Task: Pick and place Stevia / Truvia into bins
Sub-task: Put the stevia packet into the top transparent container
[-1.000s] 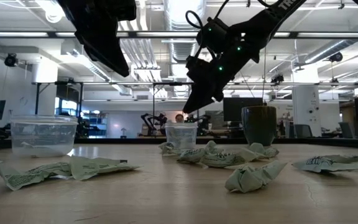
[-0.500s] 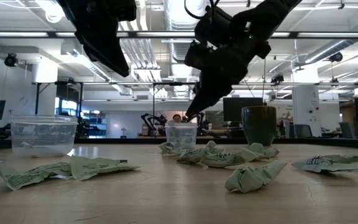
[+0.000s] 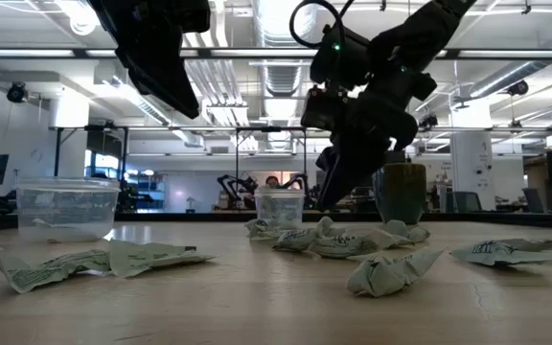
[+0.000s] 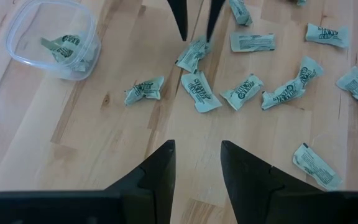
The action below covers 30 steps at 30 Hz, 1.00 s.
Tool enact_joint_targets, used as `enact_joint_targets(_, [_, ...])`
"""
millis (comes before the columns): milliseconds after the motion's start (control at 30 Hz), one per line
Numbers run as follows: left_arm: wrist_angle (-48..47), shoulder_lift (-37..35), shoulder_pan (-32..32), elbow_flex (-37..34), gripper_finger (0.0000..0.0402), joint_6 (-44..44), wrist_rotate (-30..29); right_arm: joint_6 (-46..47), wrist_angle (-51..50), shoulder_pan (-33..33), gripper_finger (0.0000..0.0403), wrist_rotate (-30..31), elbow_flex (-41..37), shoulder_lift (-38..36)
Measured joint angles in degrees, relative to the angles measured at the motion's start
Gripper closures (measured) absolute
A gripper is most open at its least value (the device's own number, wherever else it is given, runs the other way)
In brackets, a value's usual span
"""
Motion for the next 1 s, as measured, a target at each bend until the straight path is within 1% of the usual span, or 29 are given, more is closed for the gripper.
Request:
enact_joint_targets(200, [0.0,0.0,0.0,0.0,0.0290,0.0,0.0,-0.2,0.1,0.3,0.0228,0.2,-0.4,0.0])
enact_joint_targets(367, [0.0,0.0,0.0,0.0,0.0290,0.0,0.0,-0.6,1.9,0.5,0.0211,0.2,-2.4,0.0])
enact_joint_targets(567, [0.0,0.0,0.0,0.0,0.0290,0.0,-0.1,0.3,2.7,0.9,0.0207,1.7,-4.1,0.0])
enact_joint_targets(867, [0.0,0.0,0.0,0.0,0.0290,0.0,-0.3,1.2,5.9,2.1,0.0207,2.0,-4.9,0.0])
enact_joint_targets(1000, [0.0,0.0,0.0,0.0,0.0290,0.0,-0.3,2.0,6.5,2.4,0.0208,3.4,-5.1,1.0])
